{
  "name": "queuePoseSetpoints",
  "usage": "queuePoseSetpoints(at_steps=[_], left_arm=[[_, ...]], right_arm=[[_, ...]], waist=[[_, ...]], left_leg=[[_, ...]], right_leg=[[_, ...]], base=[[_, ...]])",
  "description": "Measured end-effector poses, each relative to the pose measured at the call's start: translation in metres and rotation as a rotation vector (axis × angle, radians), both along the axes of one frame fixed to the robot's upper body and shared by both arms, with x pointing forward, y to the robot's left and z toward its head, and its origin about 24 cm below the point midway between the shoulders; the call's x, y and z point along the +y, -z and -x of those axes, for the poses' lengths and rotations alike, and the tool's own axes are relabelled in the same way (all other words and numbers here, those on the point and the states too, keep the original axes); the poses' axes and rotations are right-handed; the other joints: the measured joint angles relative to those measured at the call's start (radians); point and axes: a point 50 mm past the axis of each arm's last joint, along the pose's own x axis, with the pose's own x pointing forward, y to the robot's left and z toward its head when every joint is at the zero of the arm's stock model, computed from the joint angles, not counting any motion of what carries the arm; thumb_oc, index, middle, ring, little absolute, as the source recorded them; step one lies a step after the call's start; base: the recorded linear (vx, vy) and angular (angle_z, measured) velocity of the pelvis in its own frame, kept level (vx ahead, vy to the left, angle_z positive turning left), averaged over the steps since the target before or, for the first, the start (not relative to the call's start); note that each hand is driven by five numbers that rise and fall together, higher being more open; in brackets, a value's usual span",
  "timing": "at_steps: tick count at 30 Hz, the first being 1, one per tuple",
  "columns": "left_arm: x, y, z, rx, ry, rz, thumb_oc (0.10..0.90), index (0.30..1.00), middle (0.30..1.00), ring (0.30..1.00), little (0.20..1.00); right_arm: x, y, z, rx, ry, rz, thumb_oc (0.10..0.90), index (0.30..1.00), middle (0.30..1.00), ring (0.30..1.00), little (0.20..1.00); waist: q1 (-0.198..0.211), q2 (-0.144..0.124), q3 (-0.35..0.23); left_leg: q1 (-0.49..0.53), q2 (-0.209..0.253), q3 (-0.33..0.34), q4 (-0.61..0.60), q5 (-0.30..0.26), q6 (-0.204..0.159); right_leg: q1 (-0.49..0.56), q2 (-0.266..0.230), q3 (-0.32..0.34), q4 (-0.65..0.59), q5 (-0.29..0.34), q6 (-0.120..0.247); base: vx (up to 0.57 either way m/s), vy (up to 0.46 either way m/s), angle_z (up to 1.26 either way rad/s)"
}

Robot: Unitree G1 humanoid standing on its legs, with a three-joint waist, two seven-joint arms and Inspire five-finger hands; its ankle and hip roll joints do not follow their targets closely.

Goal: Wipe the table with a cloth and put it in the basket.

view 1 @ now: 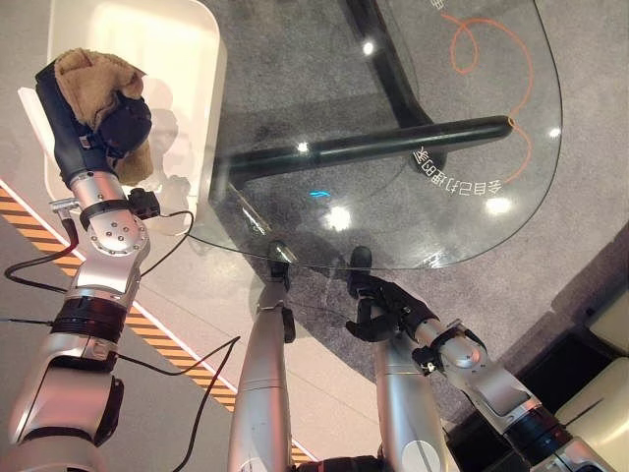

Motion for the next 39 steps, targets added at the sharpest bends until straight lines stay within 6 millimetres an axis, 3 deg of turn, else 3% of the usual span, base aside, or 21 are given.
queuePoseSetpoints(at_steps=[6,12,18,19,20,21,22,23,24,25,39], left_arm=[[0.002,-0.012,-0.009,0.018,-0.034,-0.002,0.1,0.3,0.3,0.3,0.2],[0.009,-0.03,-0.012,0.025,-0.069,-0.014,0.1,0.3,0.3,0.3,0.2],[0.018,-0.05,-0.014,0.012,-0.11,0.027,0.1,0.3,0.3,0.3,0.2],[0.021,-0.051,-0.013,0.008,-0.111,0.048,0.138,0.333,0.333,0.333,0.238],[0.023,-0.053,-0.013,0.004,-0.116,0.067,0.287,0.46,0.46,0.46,0.387],[0.024,-0.054,-0.013,0.0,-0.115,0.08,0.287,0.46,0.46,0.46,0.387],[0.025,-0.056,-0.013,-0.008,-0.115,0.094,0.388,0.547,0.547,0.547,0.488],[0.026,-0.059,-0.012,-0.018,-0.11,0.102,0.542,0.679,0.679,0.679,0.642],[0.026,-0.059,-0.012,-0.02,-0.107,0.103,0.542,0.679,0.679,0.679,0.642],[0.026,-0.06,-0.012,-0.022,-0.098,0.098,0.8,0.9,0.9,0.9,0.9],[0.028,-0.066,-0.013,0.005,-0.046,0.127,0.8,0.9,0.9,0.9,0.9]], right_arm=[[0.006,-0.003,-0.004,-0.006,-0.02,-0.018,0.8,0.9,0.9,0.9,0.9],[0.01,-0.006,-0.007,-0.011,-0.032,-0.036,0.8,0.9,0.9,0.9,0.9],[0.015,-0.008,-0.008,-0.017,-0.053,-0.067,0.8,0.9,0.9,0.9,0.9],[0.015,-0.008,-0.009,-0.015,-0.051,-0.073,0.8,0.9,0.9,0.9,0.9],[0.015,-0.008,-0.01,-0.017,-0.051,-0.073,0.8,0.9,0.9,0.9,0.9],[0.015,-0.009,-0.01,-0.018,-0.05,-0.074,0.8,0.9,0.9,0.9,0.9],[0.016,-0.009,-0.01,-0.018,-0.049,-0.082,0.8,0.9,0.9,0.9,0.9],[0.016,-0.01,-0.011,-0.022,-0.05,-0.082,0.8,0.9,0.9,0.9,0.9],[0.016,-0.011,-0.011,-0.023,-0.05,-0.082,0.8,0.9,0.9,0.9,0.9],[0.016,-0.011,-0.011,-0.023,-0.05,-0.082,0.8,0.9,0.9,0.9,0.9],[0.014,-0.009,-0.012,-0.028,-0.044,-0.084,0.8,0.9,0.9,0.9,0.9]], waist=[[-0.003,-0.038,-0.002],[-0.019,-0.047,-0.003],[-0.028,-0.074,-0.004],[-0.028,-0.075,-0.005],[-0.029,-0.075,-0.005],[-0.031,-0.076,-0.005],[-0.031,-0.076,-0.006],[-0.031,-0.077,-0.006],[-0.031,-0.077,-0.006],[-0.03,-0.077,-0.006],[-0.027,-0.078,-0.006]], left_leg=[[-0.046,0.008,-0.006,0.01,0.0,0.0],[-0.08,0.01,-0.018,0.023,0.0,0.0],[-0.107,0.015,-0.03,0.027,0.003,-0.004],[-0.109,0.016,-0.031,0.026,0.003,-0.005],[-0.112,0.017,-0.031,0.026,0.003,-0.005],[-0.115,0.017,-0.031,0.027,0.003,-0.005],[-0.121,0.017,-0.032,0.029,0.003,-0.005],[-0.129,0.017,-0.033,0.032,0.003,-0.005],[-0.132,0.017,-0.033,0.032,0.003,-0.005],[-0.135,0.017,-0.034,0.035,0.003,-0.005],[-0.135,0.013,-0.036,0.04,0.005,-0.006]], right_leg=[[-0.033,0.009,-0.006,-0.014,0.013,0.002],[-0.05,0.012,-0.02,-0.023,0.019,0.004],[-0.07,0.019,-0.031,-0.028,0.023,0.0],[-0.07,0.02,-0.031,-0.032,0.025,0.001],[-0.071,0.021,-0.031,-0.034,0.026,0.001],[-0.074,0.021,-0.032,-0.034,0.026,0.001],[-0.08,0.021,-0.032,-0.034,0.027,0.001],[-0.087,0.022,-0.033,-0.034,0.028,0.002],[-0.089,0.022,-0.033,-0.034,0.029,0.002],[-0.09,0.022,-0.033,-0.034,0.029,0.002],[-0.09,0.019,-0.032,-0.026,0.032,0.005]], base=[[-0.01,-0.02,-0.02],[0.0,-0.03,0.01],[0.0,-0.035,0.01],[0.0,0.0,0.0],[0.0,0.0,0.0],[0.0,0.0,0.0],[0.0,0.0,0.0],[0.0,0.0,0.0],[0.0,0.0,0.0],[0.0,0.0,0.0],[0.0,-0.002,0.0]])
